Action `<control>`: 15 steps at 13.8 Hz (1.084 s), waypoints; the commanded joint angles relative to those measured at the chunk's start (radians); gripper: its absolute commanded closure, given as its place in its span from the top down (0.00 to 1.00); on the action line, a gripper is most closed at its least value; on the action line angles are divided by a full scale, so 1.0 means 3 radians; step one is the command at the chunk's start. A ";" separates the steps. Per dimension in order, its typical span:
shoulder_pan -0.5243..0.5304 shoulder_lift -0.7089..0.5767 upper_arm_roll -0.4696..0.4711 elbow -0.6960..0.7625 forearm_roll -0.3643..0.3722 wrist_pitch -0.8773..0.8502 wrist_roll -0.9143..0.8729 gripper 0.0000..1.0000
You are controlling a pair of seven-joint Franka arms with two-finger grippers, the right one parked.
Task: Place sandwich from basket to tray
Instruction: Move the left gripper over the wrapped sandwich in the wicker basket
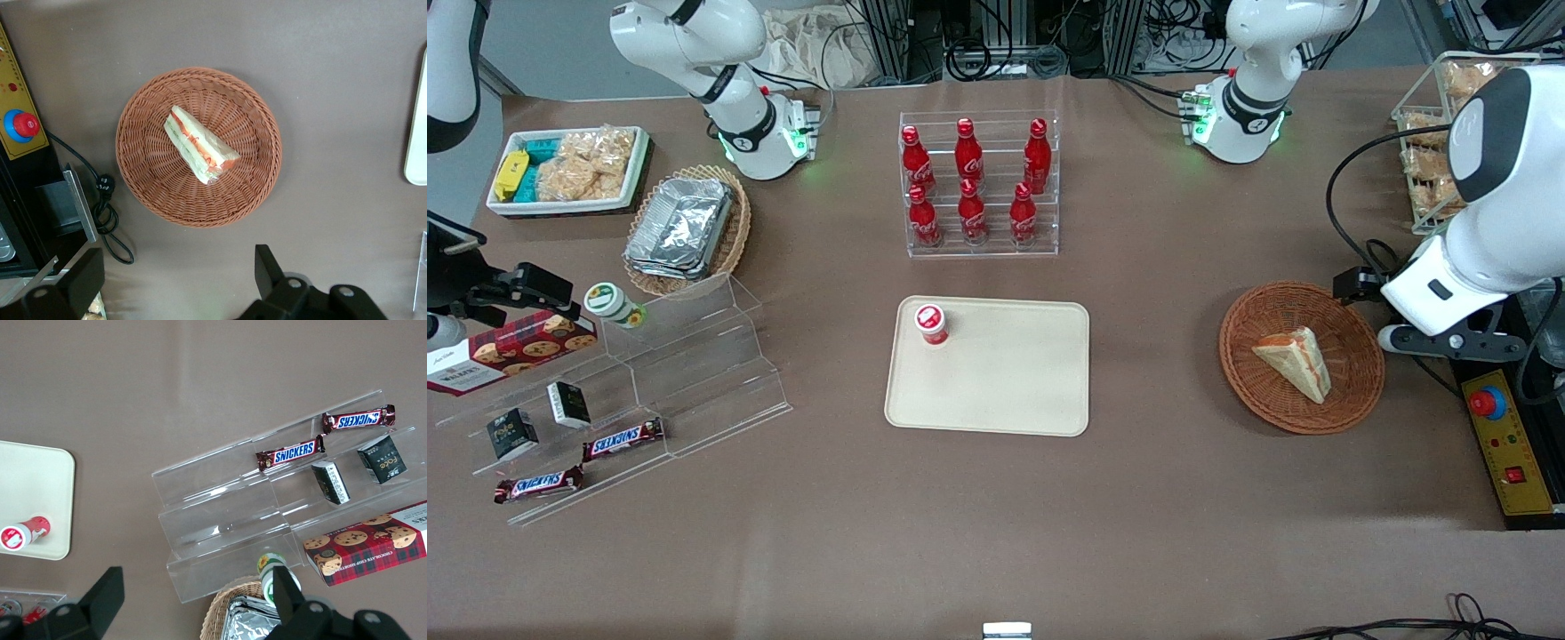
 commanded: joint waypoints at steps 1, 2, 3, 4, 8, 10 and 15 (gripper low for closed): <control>-0.0003 0.0052 -0.0017 0.0112 -0.0044 -0.0095 -0.0109 1.00; 0.0002 0.0062 -0.0017 0.0132 -0.0039 -0.0100 -0.0120 1.00; -0.0003 0.0077 -0.0017 0.0127 0.0006 -0.0100 -0.0120 1.00; -0.0003 0.0148 -0.0017 0.0127 0.0007 -0.0100 -0.0115 1.00; 0.0216 0.0139 0.0009 -0.0179 -0.0365 0.0047 -0.0211 1.00; 0.0304 0.0144 0.0009 -0.0317 -0.0433 0.0298 -0.0644 1.00; 0.0309 0.0088 0.0014 -0.1062 -0.0346 0.1211 -0.1776 1.00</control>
